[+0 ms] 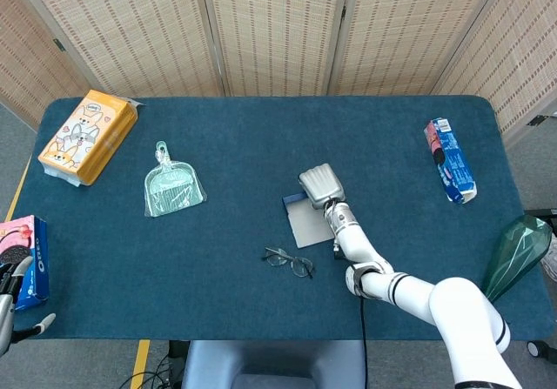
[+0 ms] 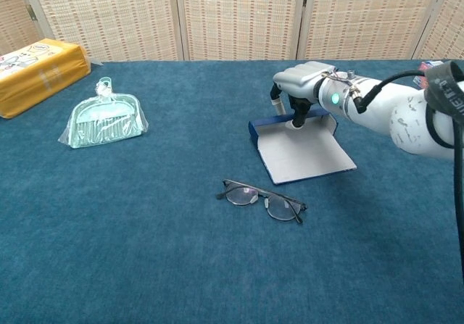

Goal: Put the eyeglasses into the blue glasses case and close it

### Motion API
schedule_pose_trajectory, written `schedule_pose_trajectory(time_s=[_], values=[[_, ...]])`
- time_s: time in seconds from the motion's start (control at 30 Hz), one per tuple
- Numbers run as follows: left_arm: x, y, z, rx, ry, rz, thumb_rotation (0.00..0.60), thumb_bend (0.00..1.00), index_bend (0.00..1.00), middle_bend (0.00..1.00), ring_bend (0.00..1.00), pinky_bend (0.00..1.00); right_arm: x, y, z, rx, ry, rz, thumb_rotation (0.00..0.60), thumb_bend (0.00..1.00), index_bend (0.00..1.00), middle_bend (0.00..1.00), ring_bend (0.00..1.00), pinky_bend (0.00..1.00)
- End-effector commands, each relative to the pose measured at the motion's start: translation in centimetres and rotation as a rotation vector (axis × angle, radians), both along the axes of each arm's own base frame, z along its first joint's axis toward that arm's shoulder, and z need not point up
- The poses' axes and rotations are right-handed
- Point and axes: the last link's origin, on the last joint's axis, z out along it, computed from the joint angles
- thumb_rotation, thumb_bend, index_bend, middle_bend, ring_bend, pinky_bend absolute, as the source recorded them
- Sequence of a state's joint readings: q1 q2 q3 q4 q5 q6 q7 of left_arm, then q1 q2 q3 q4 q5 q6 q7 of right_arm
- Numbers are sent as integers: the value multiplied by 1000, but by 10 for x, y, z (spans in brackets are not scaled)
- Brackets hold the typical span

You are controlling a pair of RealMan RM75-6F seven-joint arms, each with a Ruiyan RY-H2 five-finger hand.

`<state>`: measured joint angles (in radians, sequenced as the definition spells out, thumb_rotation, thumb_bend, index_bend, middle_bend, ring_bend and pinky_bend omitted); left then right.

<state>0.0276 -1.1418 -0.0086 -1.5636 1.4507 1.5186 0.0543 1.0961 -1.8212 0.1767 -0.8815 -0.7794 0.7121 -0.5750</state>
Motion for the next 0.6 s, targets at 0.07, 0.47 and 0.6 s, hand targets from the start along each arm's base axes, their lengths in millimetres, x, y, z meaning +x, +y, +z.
schedule_pose_trajectory(time_s=[0.07, 0.47, 0.6], values=[[-1, 0, 0, 0, 1, 3, 600, 163, 85, 150, 105, 282, 0, 1, 2, 16, -32, -29, 600, 297, 107, 991, 1000, 846], [7, 4, -1, -6, -9, -31, 600, 164, 85, 149, 105, 282, 12, 53, 35, 87, -208, 91, 600, 231, 127, 999, 1000, 846], [10, 5, -2, -7, -9, -40, 600, 163, 85, 149, 105, 282, 11, 76, 32, 181, -250, 53, 600, 230, 299, 1000, 1000, 845]])
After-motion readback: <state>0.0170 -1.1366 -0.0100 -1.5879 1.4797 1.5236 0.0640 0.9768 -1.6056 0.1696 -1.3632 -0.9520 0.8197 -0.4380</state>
